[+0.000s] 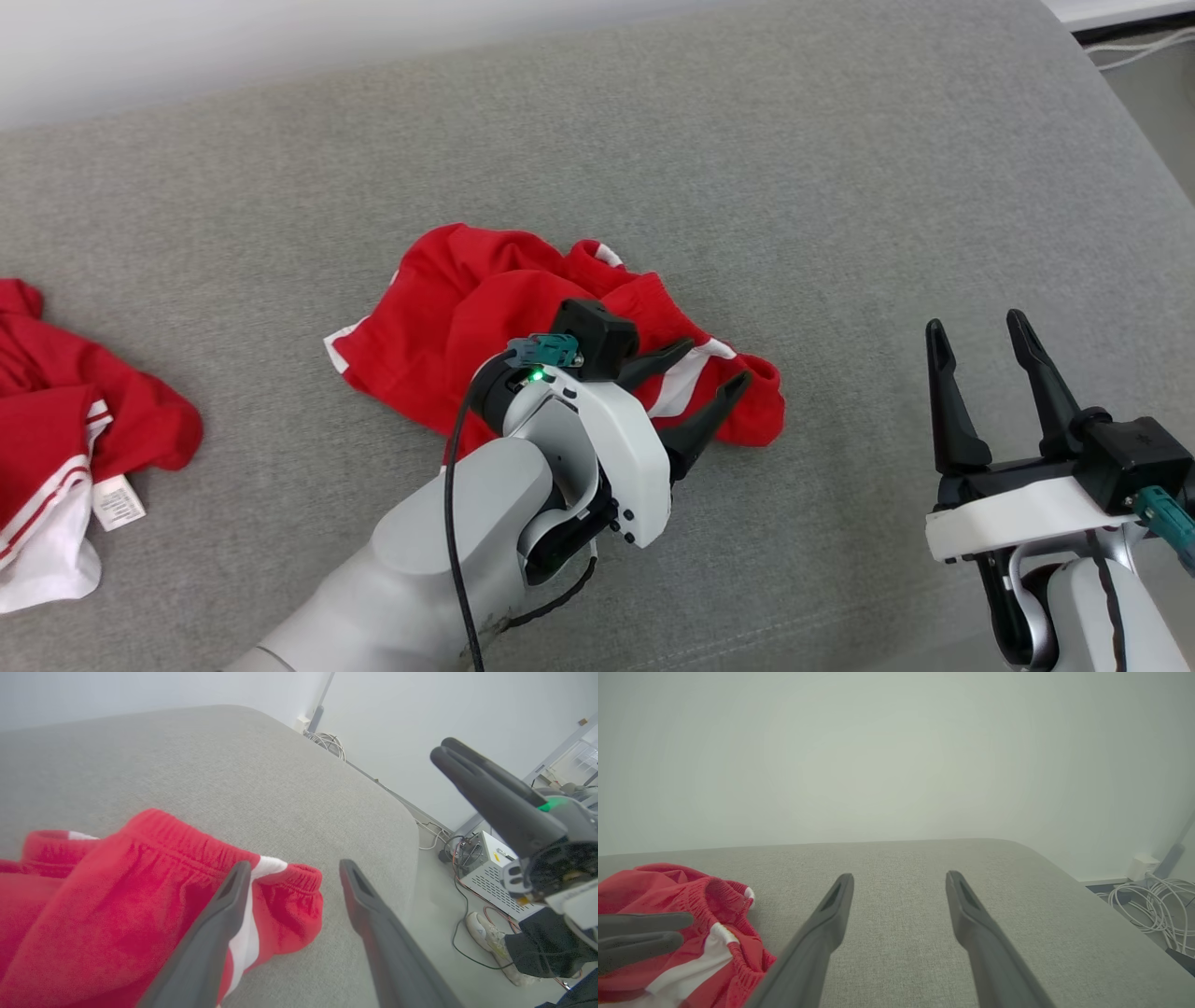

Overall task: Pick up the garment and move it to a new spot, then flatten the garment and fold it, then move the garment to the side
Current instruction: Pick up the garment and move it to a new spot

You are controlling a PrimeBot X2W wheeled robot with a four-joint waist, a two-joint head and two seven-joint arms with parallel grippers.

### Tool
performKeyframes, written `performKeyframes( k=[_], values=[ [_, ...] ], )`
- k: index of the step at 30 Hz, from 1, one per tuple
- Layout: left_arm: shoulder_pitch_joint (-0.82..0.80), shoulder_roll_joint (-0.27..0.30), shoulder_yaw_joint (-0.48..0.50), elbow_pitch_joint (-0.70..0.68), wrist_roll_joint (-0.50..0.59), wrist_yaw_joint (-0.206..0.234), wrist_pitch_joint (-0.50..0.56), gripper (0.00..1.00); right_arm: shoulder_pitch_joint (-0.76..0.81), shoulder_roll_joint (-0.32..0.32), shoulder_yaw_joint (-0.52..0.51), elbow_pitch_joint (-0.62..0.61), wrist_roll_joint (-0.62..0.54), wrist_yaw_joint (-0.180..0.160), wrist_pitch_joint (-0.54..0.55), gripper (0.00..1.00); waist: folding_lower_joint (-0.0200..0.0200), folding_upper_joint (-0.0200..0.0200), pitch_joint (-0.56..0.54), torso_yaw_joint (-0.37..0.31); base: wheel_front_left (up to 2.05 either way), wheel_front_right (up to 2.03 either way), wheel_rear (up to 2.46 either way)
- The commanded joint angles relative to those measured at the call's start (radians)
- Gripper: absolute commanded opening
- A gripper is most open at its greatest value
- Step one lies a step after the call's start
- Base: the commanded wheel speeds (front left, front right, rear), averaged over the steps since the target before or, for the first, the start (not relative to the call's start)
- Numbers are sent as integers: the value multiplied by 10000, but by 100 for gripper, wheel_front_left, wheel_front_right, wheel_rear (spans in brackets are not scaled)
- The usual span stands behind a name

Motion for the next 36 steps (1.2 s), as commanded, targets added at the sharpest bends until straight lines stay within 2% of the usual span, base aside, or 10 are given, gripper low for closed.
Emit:
performKeyframes(
  k=[1,5,6,9,14,22,28,36],
  values=[
    [-347,186,216,-401,141,6,-245,100,-14,-83,127,-181,-149,12,-136,100,0,0,-246,394,0,0,0],
    [14,708,398,-1072,325,441,-787,100,54,-83,27,-156,-340,12,-136,100,0,0,-546,985,0,0,0],
    [286,1081,543,-1478,420,802,-1060,100,118,-83,-19,-137,-451,12,-136,100,0,0,-707,1290,0,0,0],
    [761,1775,824,-2147,621,1545,-1476,100,217,-83,-83,-173,-619,12,-136,100,0,0,-939,1726,0,0,0],
    [1709,2971,1486,-3435,846,3032,-1976,100,409,-83,-217,-242,-876,12,-136,100,0,0,-1247,2362,0,0,0],
    [3680,4527,2598,-5512,945,5090,-2373,100,761,-157,-173,-226,-1139,12,-136,100,0,0,-1752,2859,0,0,0],
    [4799,4992,2992,-6439,968,5744,-2480,100,1105,-182,-108,-210,-1198,12,-136,100,0,0,-2062,2953,0,0,0],
    [6290,5075,3375,-7017,920,6241,-2550,100,1910,-143,-5,-267,-1156,12,-136,100,0,0,-2517,2870,0,0,0]
  ],
)
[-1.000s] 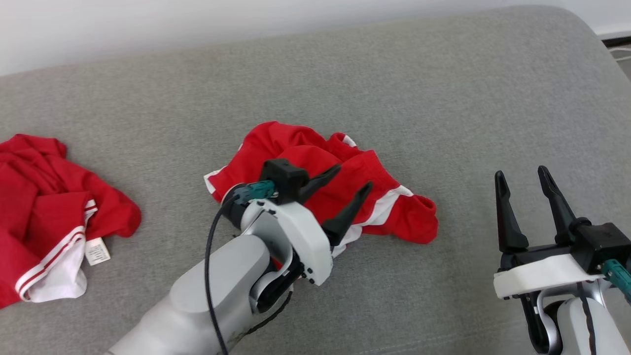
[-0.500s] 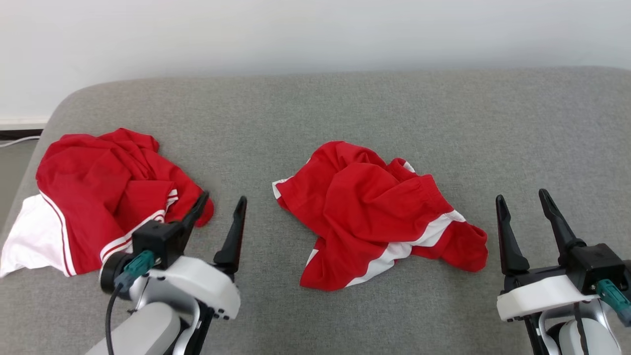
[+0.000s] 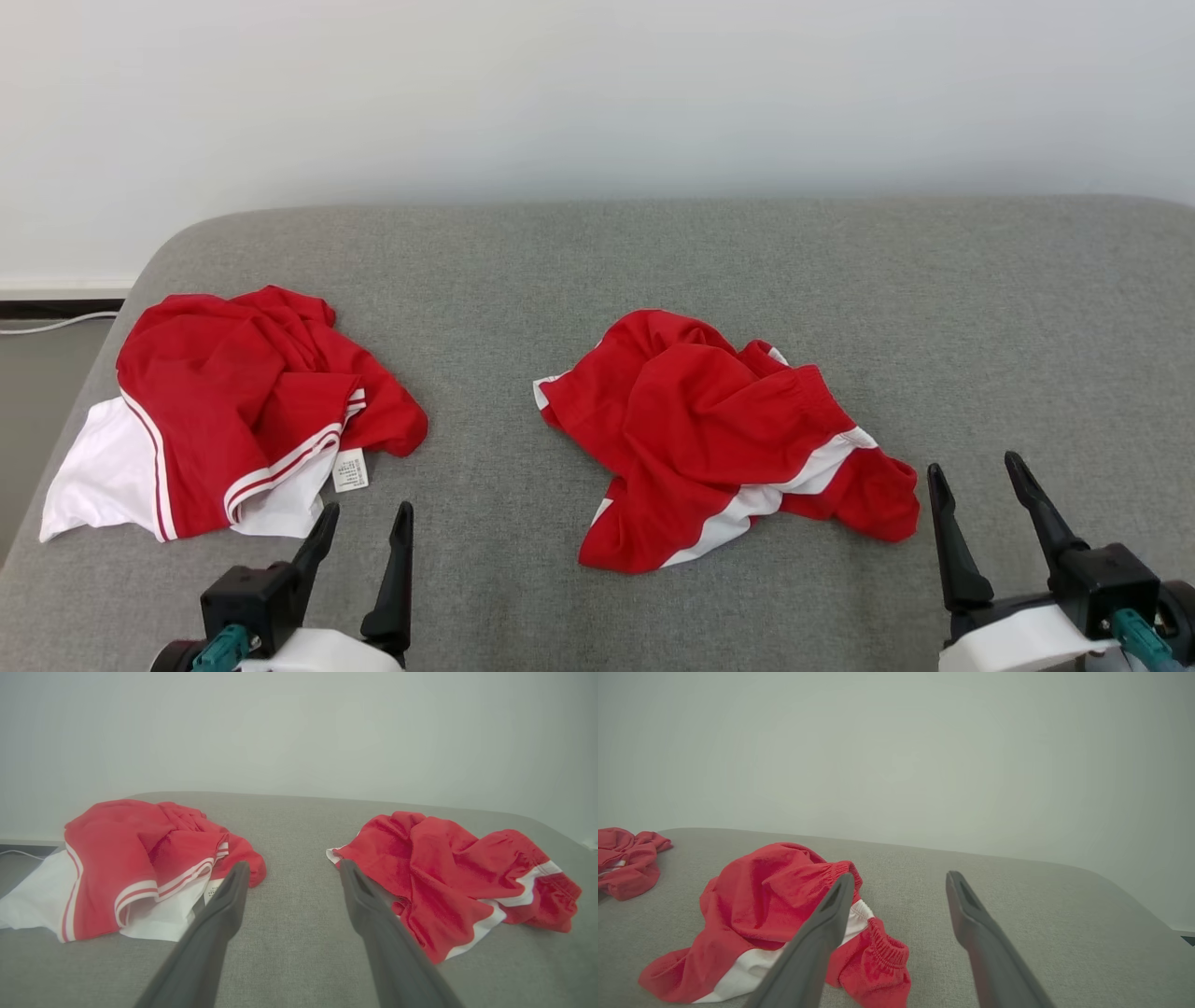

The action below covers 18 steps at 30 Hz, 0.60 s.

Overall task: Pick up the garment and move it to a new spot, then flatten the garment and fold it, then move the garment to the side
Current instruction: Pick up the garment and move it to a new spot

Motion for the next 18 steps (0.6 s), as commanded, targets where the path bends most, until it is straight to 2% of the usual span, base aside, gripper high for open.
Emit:
performKeyframes(
  k=[1,8,18],
  values=[
    [-199,262,483,-248,19,112,-124,100,-88,-107,248,-275,-24,12,-136,100,0,0,-40,-40,0,0,0],
    [302,220,803,-409,146,163,-139,100,386,-69,80,-503,29,12,-136,100,0,0,-92,-49,0,0,0],
    [457,226,1110,-406,294,14,-144,100,578,-57,199,-578,223,12,-136,100,0,0,-160,-159,0,0,0]
  ],
)
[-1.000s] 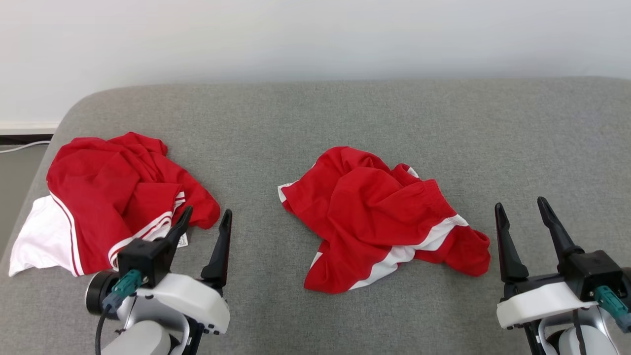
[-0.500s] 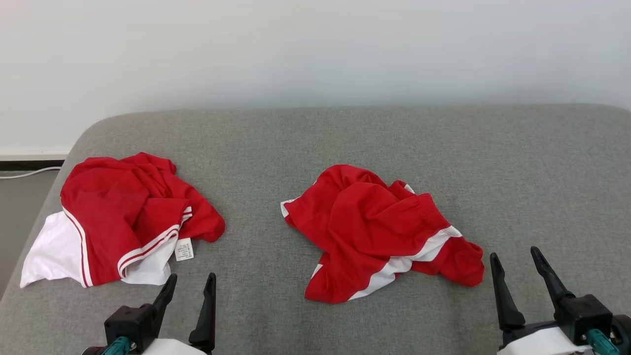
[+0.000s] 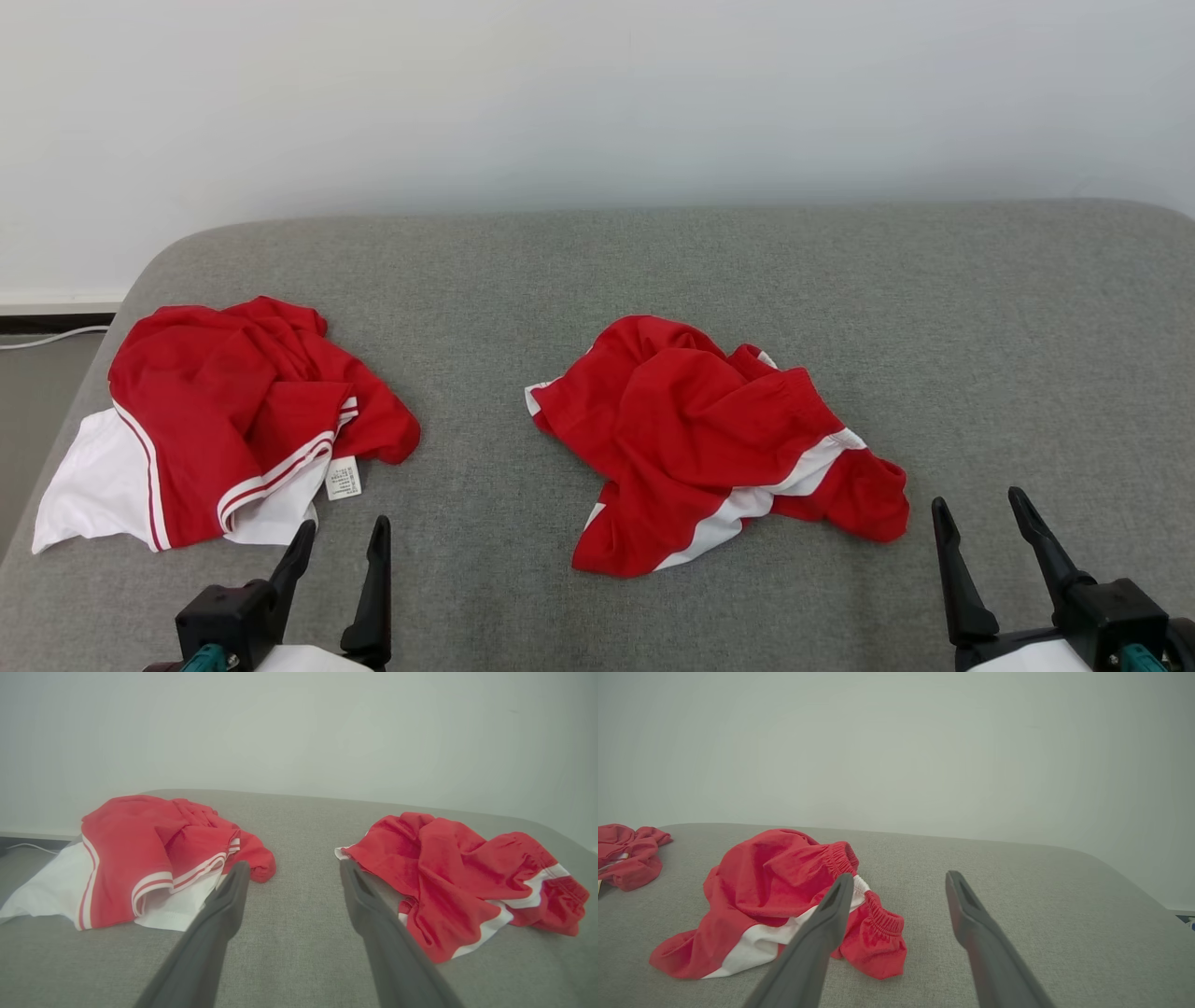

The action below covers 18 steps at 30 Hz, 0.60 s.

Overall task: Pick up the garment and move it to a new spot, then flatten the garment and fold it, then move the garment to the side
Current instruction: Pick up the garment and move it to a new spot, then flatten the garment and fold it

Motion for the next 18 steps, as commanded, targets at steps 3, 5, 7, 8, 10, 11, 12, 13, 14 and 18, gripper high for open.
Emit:
performKeyframes(
  k=[3,5,7,8,10,11,12,13,14,18],
  values=[
    [-322,288,486,-181,138,-66,-133,100,-178,-101,274,-276,72,12,-136,100,0,0,18,6,0,0,0],
    [-330,297,489,-164,145,-78,-133,100,-160,-100,302,-277,102,12,-136,100,0,0,25,10,0,0,0],
    [-334,282,494,-153,128,-91,-133,100,-147,-100,322,-274,130,12,-136,100,0,0,24,20,0,0,0],
    [-334,275,495,-148,120,-95,-133,100,-142,-100,330,-270,147,12,-136,100,0,0,22,23,0,0,0],
    [-330,261,506,-140,103,-108,-133,100,-136,-100,336,-267,170,12,-136,100,0,0,23,24,0,0,0],
    [-326,259,514,-127,97,-117,-133,100,-137,-100,337,-265,180,12,-136,100,0,0,21,21,0,0,0],
    [-322,260,521,-117,95,-122,-133,100,-140,-100,339,-262,185,12,-136,100,0,0,25,15,0,0,0],
    [-321,257,524,-113,93,-129,-133,100,-147,-100,343,-260,189,12,-136,100,0,0,32,12,0,0,0],
    [-321,257,524,-113,93,-129,-133,100,-147,-100,343,-260,189,12,-136,100,0,0,32,12,0,0,0],
    [-361,258,505,-97,96,-174,-133,100,-180,-99,400,-239,203,12,-136,100,0,0,68,23,0,0,0]
  ],
)
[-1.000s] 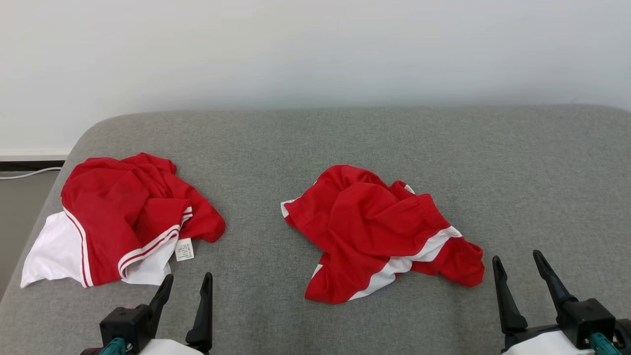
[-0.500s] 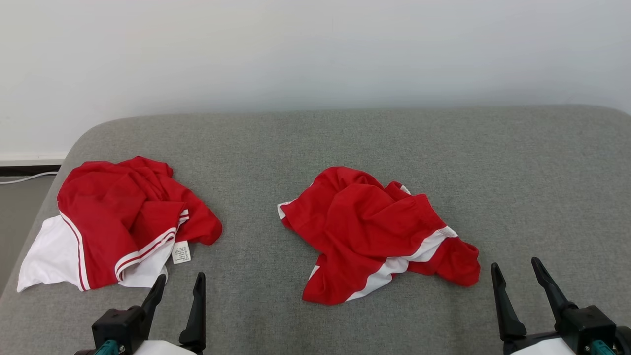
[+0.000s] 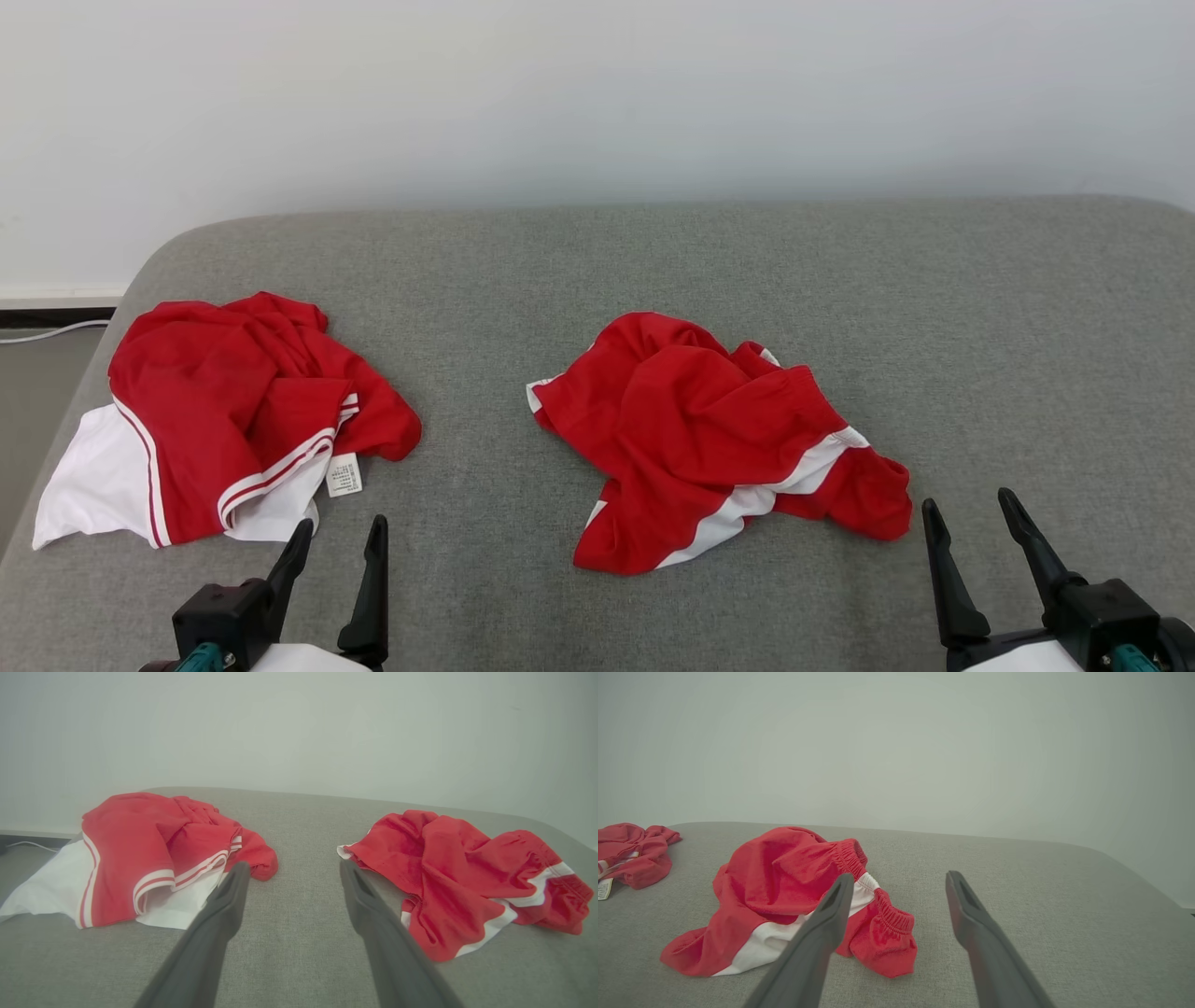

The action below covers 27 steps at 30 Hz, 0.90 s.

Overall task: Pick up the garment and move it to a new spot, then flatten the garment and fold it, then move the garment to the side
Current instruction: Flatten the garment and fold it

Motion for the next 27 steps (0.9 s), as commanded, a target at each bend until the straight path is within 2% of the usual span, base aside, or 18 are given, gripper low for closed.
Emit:
performKeyframes(
  k=[1,15,22,25,27],
  values=[
    [-405,248,425,-157,88,-64,-131,100,-193,-103,305,-226,81,12,-136,100,0,0,20,15,0,0,0],
    [-633,170,335,-4,96,-223,-112,100,-354,-103,631,-77,221,12,-136,100,0,0,193,232,0,0,0],
    [-902,114,263,-57,190,-290,-104,100,-989,-103,546,306,133,12,-136,100,0,0,568,413,0,0,0],
    [-1095,7,23,-106,245,-482,25,100,-1404,-103,551,559,-8,12,-136,100,0,0,798,508,0,0,0],
    [-1380,-188,-516,-133,249,-991,413,100,-1781,-103,556,806,-164,12,-136,100,0,0,1052,618,0,0,0]
  ],
)
